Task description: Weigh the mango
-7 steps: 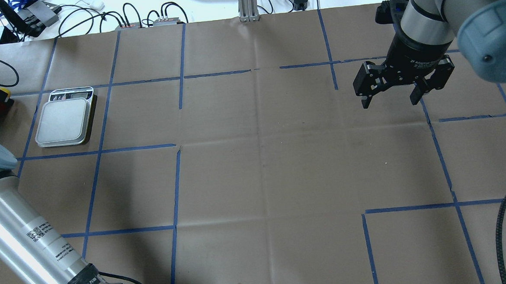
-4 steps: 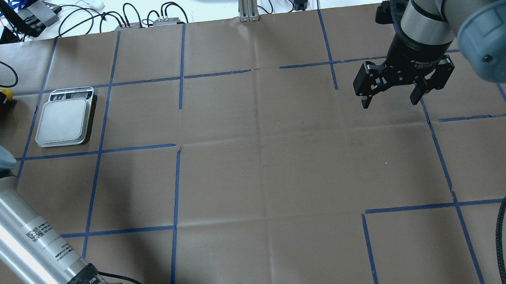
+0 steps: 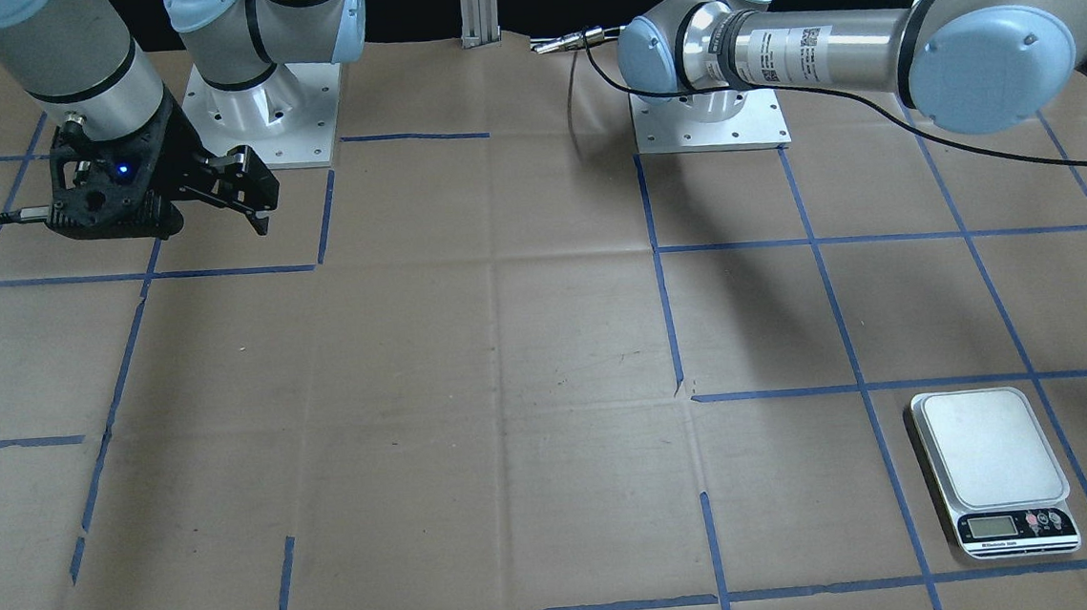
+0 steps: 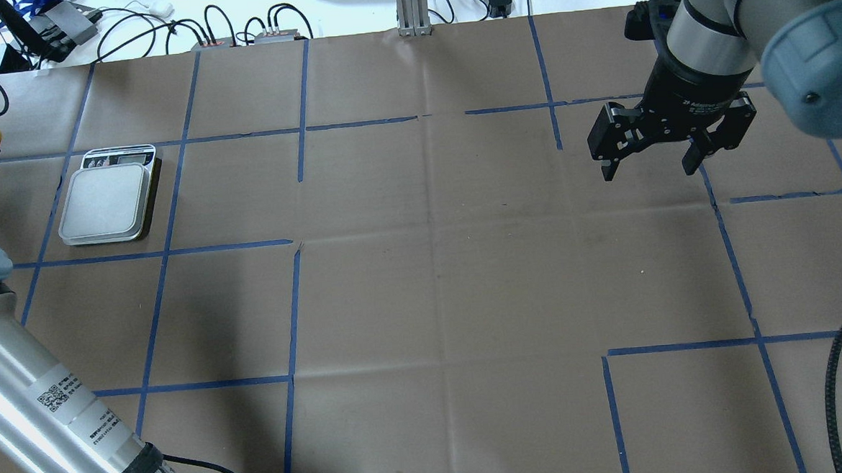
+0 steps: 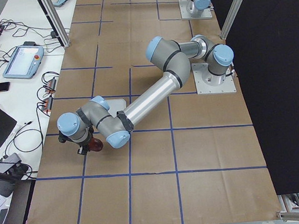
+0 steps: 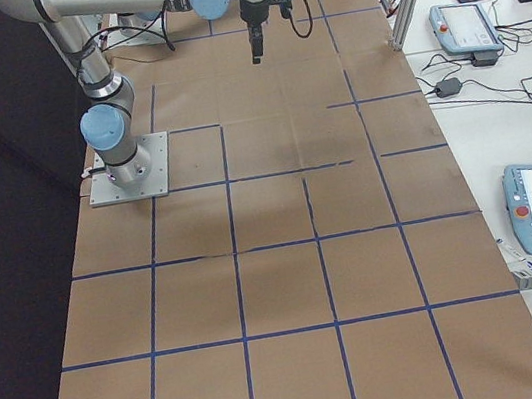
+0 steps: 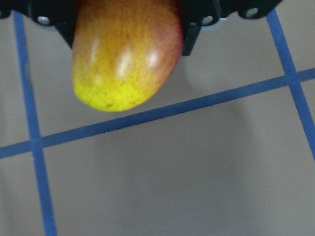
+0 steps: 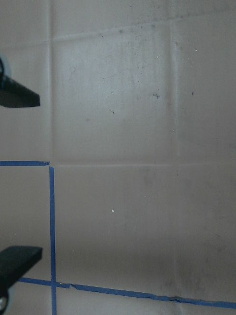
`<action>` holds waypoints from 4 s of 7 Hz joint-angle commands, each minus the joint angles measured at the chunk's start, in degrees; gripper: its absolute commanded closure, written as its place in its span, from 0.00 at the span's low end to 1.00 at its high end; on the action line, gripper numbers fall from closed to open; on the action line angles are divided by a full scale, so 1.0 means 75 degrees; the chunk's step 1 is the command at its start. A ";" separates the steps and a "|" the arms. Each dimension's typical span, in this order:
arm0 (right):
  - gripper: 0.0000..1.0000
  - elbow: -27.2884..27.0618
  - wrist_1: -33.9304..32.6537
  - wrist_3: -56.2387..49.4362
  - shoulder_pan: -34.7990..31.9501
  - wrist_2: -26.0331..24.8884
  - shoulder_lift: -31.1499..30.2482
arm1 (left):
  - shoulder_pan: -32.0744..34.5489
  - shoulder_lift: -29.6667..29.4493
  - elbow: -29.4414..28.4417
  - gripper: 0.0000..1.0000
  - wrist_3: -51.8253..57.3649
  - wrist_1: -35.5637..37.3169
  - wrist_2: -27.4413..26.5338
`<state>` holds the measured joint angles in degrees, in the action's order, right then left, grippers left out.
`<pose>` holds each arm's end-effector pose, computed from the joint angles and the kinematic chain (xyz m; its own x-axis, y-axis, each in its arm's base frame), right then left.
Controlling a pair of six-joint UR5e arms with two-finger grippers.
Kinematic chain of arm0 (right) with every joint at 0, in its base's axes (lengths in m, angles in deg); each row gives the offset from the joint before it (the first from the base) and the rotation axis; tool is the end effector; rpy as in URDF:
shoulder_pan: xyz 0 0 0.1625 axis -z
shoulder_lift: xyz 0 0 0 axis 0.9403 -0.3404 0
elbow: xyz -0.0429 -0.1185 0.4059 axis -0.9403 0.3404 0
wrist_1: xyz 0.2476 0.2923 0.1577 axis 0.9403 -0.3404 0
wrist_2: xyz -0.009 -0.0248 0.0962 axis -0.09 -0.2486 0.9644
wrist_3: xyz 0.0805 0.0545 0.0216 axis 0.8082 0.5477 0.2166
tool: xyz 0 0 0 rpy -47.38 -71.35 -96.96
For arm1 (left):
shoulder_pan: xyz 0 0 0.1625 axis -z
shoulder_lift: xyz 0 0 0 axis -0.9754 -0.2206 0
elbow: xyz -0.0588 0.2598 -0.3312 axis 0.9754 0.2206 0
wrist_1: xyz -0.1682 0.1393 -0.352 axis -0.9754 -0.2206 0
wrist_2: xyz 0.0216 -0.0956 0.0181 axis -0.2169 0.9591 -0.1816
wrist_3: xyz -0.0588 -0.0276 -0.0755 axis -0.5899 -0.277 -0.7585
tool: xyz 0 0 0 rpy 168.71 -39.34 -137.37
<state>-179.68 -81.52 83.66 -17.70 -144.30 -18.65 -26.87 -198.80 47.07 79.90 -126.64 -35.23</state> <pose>0.1163 -0.4763 0.4473 -0.9998 0.0164 -0.0143 0.0151 0.9963 0.0841 0.4314 -0.7423 0.2734 -0.9799 0.1847 0.0754 0.1826 0.9826 -0.0347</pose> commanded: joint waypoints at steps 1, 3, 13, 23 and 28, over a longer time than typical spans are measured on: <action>0.00 0.0000 0.0000 0.0000 0.0000 0.0000 0.0000 | 0.0754 0.1161 0.1448 0.51 -0.1599 -0.0327 0.0001; 0.00 0.0000 0.0000 0.0000 0.0000 0.0000 0.0000 | 0.1342 0.2066 0.3487 0.51 -0.2798 0.0744 -0.0093; 0.00 0.0000 0.0000 0.0000 0.0000 0.0000 0.0000 | 0.1427 0.2863 0.5054 0.00 -0.3224 0.2276 -0.0432; 0.00 0.0000 0.0000 0.0000 0.0000 0.0000 0.0000 | 0.4751 0.6743 0.6926 0.00 -0.7513 0.0283 -0.0373; 0.00 0.0000 0.0000 0.0000 0.0000 0.0000 0.0000 | 0.5130 0.7224 0.7469 0.00 -0.7350 0.0294 -0.0700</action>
<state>-179.68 -81.53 83.66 -17.70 -144.30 -18.66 11.53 -145.64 102.88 24.48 -124.40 -39.16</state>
